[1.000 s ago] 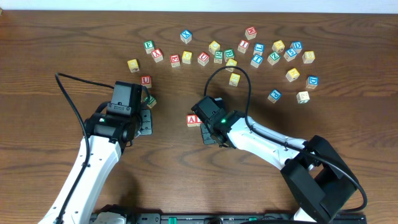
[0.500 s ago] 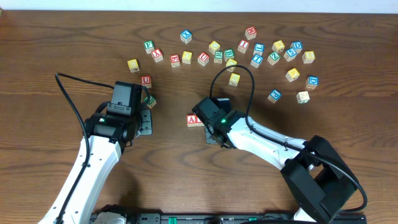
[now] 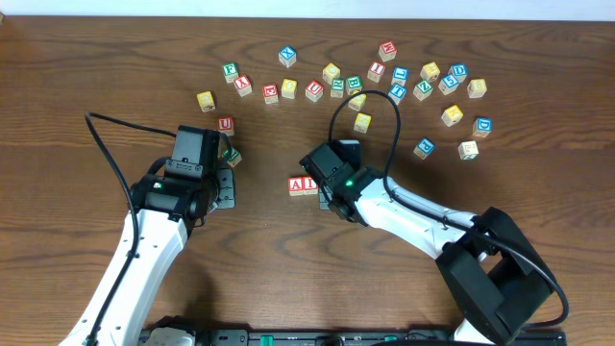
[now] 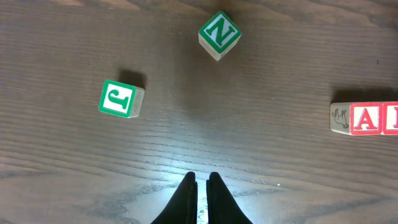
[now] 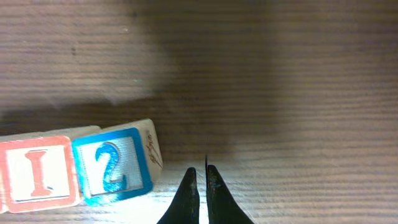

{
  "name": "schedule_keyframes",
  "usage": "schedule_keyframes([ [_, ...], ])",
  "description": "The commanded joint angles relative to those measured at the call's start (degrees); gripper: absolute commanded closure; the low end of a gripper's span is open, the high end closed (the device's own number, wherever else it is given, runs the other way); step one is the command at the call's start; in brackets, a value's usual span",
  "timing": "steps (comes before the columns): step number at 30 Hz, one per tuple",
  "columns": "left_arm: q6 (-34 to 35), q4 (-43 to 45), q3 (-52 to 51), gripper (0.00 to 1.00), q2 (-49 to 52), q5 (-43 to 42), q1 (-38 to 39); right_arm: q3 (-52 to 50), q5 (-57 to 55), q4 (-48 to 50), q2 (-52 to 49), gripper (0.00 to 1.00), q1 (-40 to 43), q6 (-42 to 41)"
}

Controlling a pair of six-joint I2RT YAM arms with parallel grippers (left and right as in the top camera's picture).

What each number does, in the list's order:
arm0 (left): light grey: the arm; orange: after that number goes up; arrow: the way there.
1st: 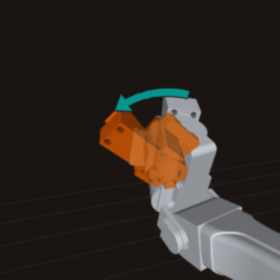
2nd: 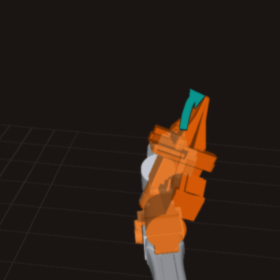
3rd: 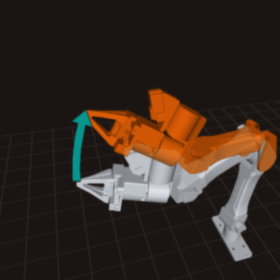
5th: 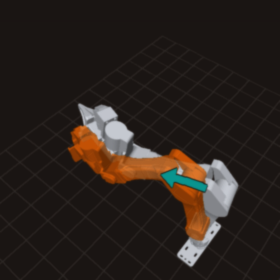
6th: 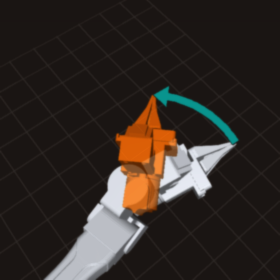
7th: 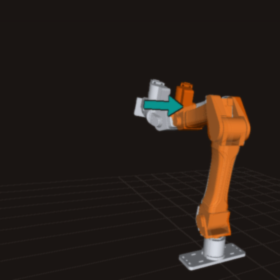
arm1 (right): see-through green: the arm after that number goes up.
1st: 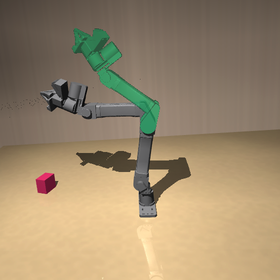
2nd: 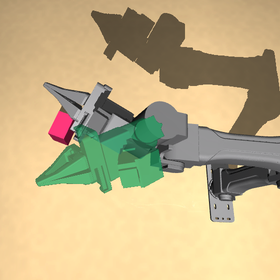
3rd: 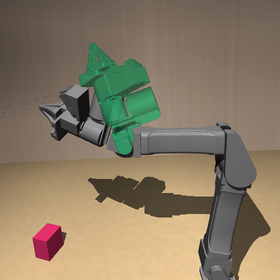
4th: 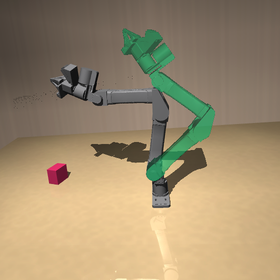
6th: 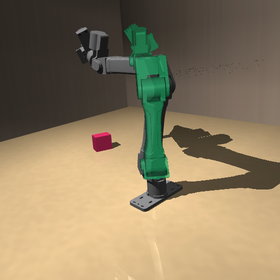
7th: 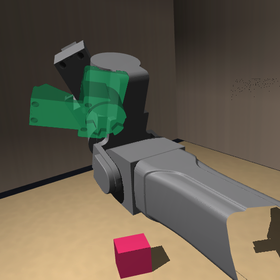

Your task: Spell out AI2

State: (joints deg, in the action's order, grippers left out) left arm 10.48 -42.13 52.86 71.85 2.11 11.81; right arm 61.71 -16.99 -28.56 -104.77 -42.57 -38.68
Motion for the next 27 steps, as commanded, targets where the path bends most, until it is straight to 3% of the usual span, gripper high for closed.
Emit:
schedule_keyframes([
  [1,-0.15,-0.04,1.49,0.92,0.26,0.94,-0.28,0.11,-1.49,0.33,-0.22,0.99,0.11,1.49],
  [27,-0.15,-0.04,1.49,0.92,0.26,0.94,-0.28,0.11,3.72,1.01,-0.22,0.99,0.09,2.75],
])
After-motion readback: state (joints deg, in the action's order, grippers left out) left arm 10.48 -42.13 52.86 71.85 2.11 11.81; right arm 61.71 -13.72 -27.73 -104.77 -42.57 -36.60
